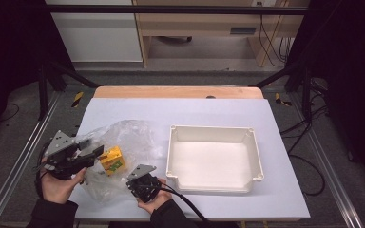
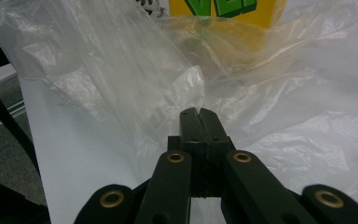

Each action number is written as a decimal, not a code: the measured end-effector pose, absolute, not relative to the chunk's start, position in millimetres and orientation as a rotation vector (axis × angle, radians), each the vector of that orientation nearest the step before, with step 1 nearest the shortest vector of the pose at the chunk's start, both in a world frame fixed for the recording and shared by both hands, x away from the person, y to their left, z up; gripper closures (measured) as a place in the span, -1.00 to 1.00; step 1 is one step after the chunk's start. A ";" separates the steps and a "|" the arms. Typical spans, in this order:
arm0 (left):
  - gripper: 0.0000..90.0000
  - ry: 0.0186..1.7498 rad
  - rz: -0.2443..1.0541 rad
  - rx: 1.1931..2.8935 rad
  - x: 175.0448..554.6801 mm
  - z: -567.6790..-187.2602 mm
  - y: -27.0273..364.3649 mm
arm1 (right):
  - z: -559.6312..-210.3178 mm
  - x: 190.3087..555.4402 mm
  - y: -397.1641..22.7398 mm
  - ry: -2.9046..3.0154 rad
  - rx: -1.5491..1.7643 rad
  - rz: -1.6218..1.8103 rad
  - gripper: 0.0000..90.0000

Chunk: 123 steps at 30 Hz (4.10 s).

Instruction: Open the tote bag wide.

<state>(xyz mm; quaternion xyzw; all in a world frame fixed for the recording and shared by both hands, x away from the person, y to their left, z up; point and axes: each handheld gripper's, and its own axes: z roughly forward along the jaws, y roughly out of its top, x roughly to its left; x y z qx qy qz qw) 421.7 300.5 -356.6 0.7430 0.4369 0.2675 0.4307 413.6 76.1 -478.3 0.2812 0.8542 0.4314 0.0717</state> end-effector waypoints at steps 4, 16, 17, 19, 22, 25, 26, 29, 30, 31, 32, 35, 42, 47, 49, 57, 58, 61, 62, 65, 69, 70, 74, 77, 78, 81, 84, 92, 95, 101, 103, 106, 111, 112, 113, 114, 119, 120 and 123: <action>0.73 1.130 0.742 1.859 431.6 -354.7 307.3 | -479.3 412.2 76.2 2.571 0.845 1.283 1.00; 0.98 1.343 0.697 1.958 468.4 -409.3 342.6 | -482.3 409.9 72.8 2.579 0.845 1.231 1.00; 0.98 1.351 0.684 1.973 468.9 -413.8 343.9 | -483.2 410.0 72.2 2.579 0.852 1.236 1.00; 0.98 1.364 0.660 1.999 468.7 -425.4 346.4 | -484.4 410.1 71.2 2.580 0.865 1.235 1.00; 0.99 1.374 0.625 2.036 467.5 -440.8 349.2 | -484.6 409.0 69.0 2.577 0.885 1.220 1.00; 0.99 1.373 0.588 2.042 465.7 -447.6 350.1 | -484.4 407.1 65.3 2.574 0.890 1.203 1.00; 0.99 1.367 0.579 2.051 464.6 -449.6 350.1 | -484.7 406.6 63.8 2.568 0.890 1.206 1.00; 0.99 1.362 0.549 2.064 461.1 -457.4 346.4 | -485.4 403.9 59.4 2.553 0.910 1.210 1.00; 0.98 1.359 0.544 2.078 459.6 -459.5 345.1 | -485.5 403.0 58.1 2.549 0.922 1.210 1.00; 0.98 1.353 0.545 2.078 459.1 -460.3 344.7 | -486.0 402.2 56.6 2.540 0.926 1.214 1.00; 0.98 1.356 0.541 2.075 458.0 -460.4 344.3 | -486.4 401.7 55.8 2.534 0.924 1.216 1.00; 0.98 1.352 0.534 2.062 456.4 -460.9 345.0 | -487.2 400.6 53.3 2.522 0.927 1.221 1.00; 0.98 1.346 0.518 2.034 454.0 -458.3 347.4 | -475.0 399.4 49.3 2.408 0.889 1.366 0.54; 0.98 1.330 0.528 2.026 451.8 -455.1 346.4 | -463.0 401.9 56.8 2.367 0.847 1.507 0.35; 0.98 1.325 0.532 2.010 450.6 -453.3 346.1 | -462.9 401.9 64.1 2.387 0.837 1.518 0.35; 0.98 1.319 0.532 2.000 448.6 -451.2 345.1 | -477.8 401.0 84.8 2.529 0.823 1.463 0.98; 0.98 1.322 0.530 1.997 448.7 -451.0 345.6 | -480.4 401.0 86.0 2.559 0.817 1.441 1.00; 0.98 1.336 0.532 1.988 449.9 -450.8 347.1 | -486.2 397.6 90.4 2.624 0.789 1.405 1.00; 0.98 1.346 0.533 1.977 450.4 -451.2 347.2 | -487.8 396.7 91.6 2.642 0.771 1.398 1.00; 0.98 1.363 0.538 1.983 452.6 -452.3 347.6 | -492.2 394.2 93.3 2.681 0.778 1.384 1.00; 0.96 1.376 0.538 2.011 457.9 -458.3 345.2 | -491.3 391.4 90.7 2.685 0.769 1.371 1.00; 0.94 1.370 0.546 2.027 458.8 -460.1 343.4 | -491.4 391.2 90.5 2.679 0.776 1.371 1.00; 0.65 1.343 0.556 2.018 457.1 -458.6 342.7 | -491.9 391.6 90.6 2.666 0.782 1.375 1.00; 0.23 1.313 0.545 1.945 450.7 -451.4 347.3 | -491.9 392.4 90.6 2.661 0.793 1.374 1.00; 0.10 1.310 0.554 1.923 449.2 -448.7 348.4 | -491.9 393.0 90.8 2.657 0.788 1.374 1.00; -0.17 1.298 0.573 1.886 445.4 -441.9 348.3 | -491.7 393.5 91.4 2.654 0.791 1.370 1.00; -0.27 1.271 0.588 1.876 440.4 -435.8 345.8 | -491.2 394.2 92.2 2.659 0.788 1.365 1.00; -0.34 1.239 0.634 1.810 429.5 -414.2 351.0 | -491.1 394.3 93.2 2.654 0.792 1.360 1.00; -0.33 1.218 0.649 1.777 424.9 -404.0 353.9 | -491.1 394.3 93.2 2.650 0.789 1.363 1.00; -0.34 1.154 0.651 1.793 418.4 -390.9 348.5 | -488.3 393.0 91.4 2.619 0.773 1.382 0.84; -0.34 1.141 0.647 1.801 417.3 -389.8 345.7 | -485.0 393.5 88.2 2.595 0.780 1.410 0.70; -0.34 1.124 0.636 1.808 415.7 -387.8 342.6 | -478.6 394.6 82.0 2.551 0.784 1.459 0.56; -0.34 1.094 0.631 1.794 409.8 -378.2 336.5 | -468.5 396.2 71.4 2.505 0.790 1.488 0.45; -0.34 1.090 0.633 1.794 408.8 -376.2 334.4 | -466.7 396.4 69.4 2.499 0.793 1.494 0.43; -0.34 1.079 0.634 1.794 407.8 -374.4 332.4 | -465.0 396.6 67.2 2.491 0.796 1.499 0.42; -0.34 1.068 0.632 1.794 407.0 -372.8 330.3 | -463.5 396.7 65.1 2.481 0.800 1.507 0.42; -0.34 1.024 0.639 1.807 404.4 -365.7 320.8 | -455.4 398.8 55.2 2.448 0.817 1.534 0.37; -0.33 1.016 0.640 1.810 404.0 -364.2 319.6 | -453.6 399.5 53.1 2.439 0.817 1.535 0.34; -0.33 0.997 0.638 1.806 404.2 -359.9 315.4 | -448.0 402.1 45.9 2.409 0.832 1.531 0.28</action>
